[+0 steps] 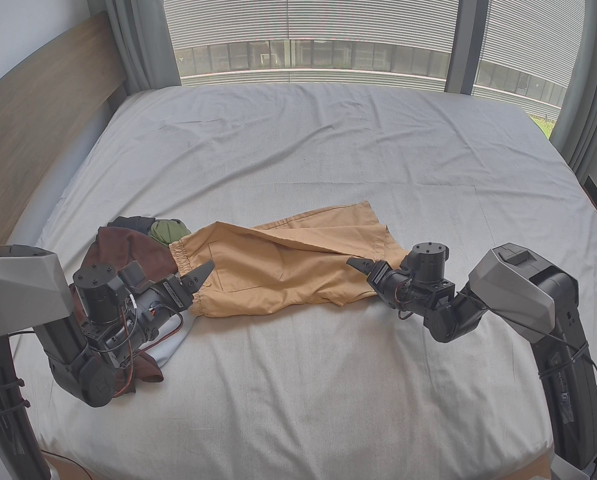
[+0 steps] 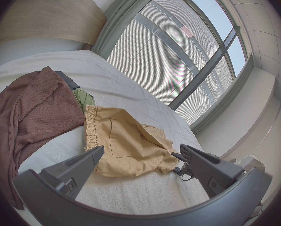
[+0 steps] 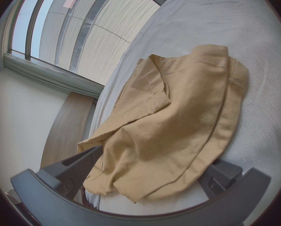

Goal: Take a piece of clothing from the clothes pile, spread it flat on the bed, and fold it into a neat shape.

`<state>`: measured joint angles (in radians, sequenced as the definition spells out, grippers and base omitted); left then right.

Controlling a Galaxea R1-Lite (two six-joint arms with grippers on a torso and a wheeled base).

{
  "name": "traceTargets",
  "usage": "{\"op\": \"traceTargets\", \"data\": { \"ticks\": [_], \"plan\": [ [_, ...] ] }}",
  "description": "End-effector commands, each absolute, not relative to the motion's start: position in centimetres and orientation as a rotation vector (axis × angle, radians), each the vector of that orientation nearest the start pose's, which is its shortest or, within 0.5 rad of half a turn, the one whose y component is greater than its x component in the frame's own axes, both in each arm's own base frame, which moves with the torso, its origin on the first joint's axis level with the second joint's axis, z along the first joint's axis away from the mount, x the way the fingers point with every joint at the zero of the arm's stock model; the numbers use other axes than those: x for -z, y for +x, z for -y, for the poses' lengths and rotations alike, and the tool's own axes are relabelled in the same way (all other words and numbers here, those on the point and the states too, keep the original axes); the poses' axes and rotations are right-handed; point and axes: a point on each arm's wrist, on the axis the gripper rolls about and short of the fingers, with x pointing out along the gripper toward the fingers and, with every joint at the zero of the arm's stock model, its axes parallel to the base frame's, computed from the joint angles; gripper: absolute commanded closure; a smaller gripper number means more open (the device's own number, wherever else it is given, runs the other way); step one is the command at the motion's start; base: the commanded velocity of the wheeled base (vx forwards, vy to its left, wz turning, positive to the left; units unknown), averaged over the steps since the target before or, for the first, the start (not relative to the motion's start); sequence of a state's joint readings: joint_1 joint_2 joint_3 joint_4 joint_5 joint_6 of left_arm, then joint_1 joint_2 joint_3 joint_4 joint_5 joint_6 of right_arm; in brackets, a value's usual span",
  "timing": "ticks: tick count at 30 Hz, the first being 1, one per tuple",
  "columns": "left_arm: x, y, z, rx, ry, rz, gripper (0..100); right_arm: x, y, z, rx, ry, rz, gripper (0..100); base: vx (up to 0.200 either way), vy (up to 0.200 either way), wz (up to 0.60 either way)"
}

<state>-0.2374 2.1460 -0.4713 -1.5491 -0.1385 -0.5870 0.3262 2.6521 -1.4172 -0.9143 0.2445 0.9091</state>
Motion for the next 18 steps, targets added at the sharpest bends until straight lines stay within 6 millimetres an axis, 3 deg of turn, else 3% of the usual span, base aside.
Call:
{"op": "traceTargets", "data": {
  "ticks": [1, 3, 4, 13, 18],
  "plan": [
    [-5.9, 31.2, 7.8, 0.326, -0.574, -0.226, 0, 4.7, 46.3, -16.7, -0.374, 0.860, -0.582, 0, 0.000, 0.000, 0.00],
    [-5.9, 31.2, 7.8, 0.327, -0.575, -0.227, 0, 4.5, 46.4, -16.6, -0.378, 0.861, -0.558, 0, 0.000, 0.000, 0.00],
    [-5.9, 31.2, 7.8, 0.327, -0.575, -0.227, 0, 4.5, 46.4, -16.6, -0.380, 0.861, -0.554, 100, 0.000, 0.000, 0.00],
    [-5.9, 31.2, 7.8, 0.327, -0.575, -0.227, 0, 4.4, 45.9, -16.5, -0.368, 0.859, -0.558, 100, 0.000, 0.000, 0.00],
    [-5.9, 31.3, 7.5, 0.318, -0.579, -0.225, 0, 2.6, 44.3, -16.1, -0.363, 0.852, -0.546, 100, 0.000, 0.000, 0.00]
  ]
}}
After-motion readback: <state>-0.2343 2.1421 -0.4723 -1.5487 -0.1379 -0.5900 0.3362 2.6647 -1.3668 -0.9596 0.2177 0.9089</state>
